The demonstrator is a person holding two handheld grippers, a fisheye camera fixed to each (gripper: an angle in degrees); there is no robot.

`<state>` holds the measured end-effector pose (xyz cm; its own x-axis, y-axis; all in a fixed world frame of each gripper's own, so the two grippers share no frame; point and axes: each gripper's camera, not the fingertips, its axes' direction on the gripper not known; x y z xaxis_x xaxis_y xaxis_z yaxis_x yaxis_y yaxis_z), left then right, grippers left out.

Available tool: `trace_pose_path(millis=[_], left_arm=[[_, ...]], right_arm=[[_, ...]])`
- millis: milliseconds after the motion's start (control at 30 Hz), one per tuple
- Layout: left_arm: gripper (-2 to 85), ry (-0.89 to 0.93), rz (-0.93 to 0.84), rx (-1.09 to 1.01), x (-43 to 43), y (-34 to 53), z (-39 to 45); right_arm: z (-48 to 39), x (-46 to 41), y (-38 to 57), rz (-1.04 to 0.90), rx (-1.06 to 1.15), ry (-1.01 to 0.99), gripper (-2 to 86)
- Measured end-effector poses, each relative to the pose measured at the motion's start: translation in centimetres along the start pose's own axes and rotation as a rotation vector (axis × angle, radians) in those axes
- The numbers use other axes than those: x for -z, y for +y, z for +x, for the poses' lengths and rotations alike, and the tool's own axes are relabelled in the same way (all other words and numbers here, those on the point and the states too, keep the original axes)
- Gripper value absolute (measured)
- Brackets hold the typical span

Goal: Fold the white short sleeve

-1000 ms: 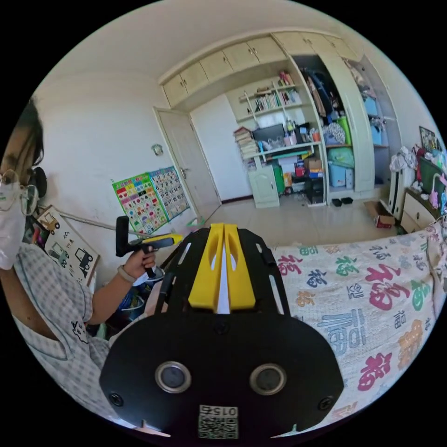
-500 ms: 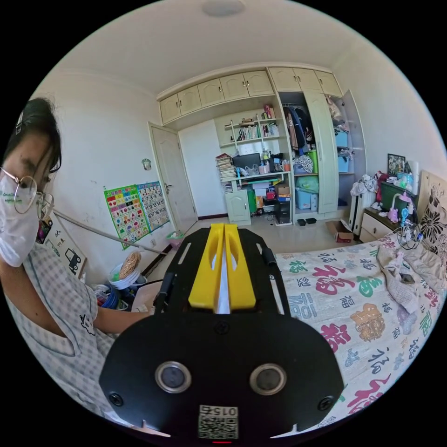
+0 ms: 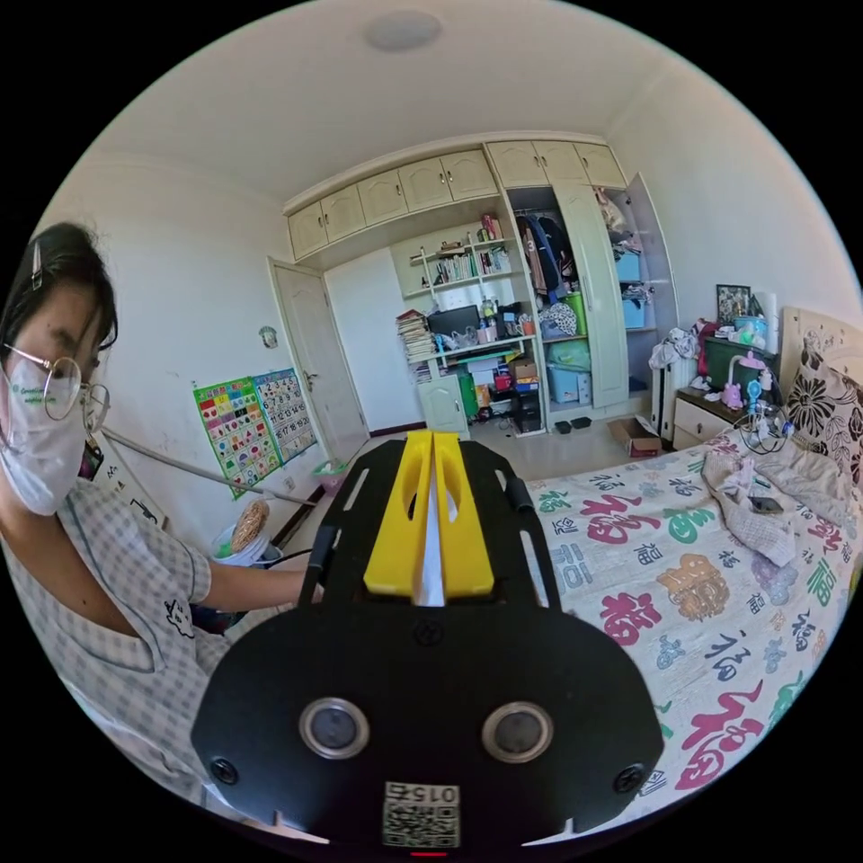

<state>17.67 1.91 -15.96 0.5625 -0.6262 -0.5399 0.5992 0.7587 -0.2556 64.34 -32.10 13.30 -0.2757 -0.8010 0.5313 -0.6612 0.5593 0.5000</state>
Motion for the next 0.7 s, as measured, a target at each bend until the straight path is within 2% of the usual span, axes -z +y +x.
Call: trace_pose_path(millis=[67,167,267,500,700], left_arm=[[14.9,0.052,0.001,0.019,-0.8,-0.1,-0.8],[3.6,0.167,0.093,0.096,0.2,0.3,-2.6],[1.4,0.203,0.282,0.117,4.2,1.4,-3.5],[0.2,0.021,0.612,0.031,17.8,2.4,-0.1],[0.1,-0.08,0.742,-0.03,24.4,2.3,3.2]], right_arm=[[0.9,0.4,-0.5,-0.022,-0.018,0.028,-0.7],[2.7,1.8,-1.0,-0.033,-0.05,0.068,-0.8],[4.8,3.7,-1.4,-0.028,-0.091,0.128,-0.8],[9.3,8.0,-2.9,-0.008,-0.134,0.246,-0.7],[12.5,11.8,-3.5,0.111,-0.177,0.231,-0.7]])
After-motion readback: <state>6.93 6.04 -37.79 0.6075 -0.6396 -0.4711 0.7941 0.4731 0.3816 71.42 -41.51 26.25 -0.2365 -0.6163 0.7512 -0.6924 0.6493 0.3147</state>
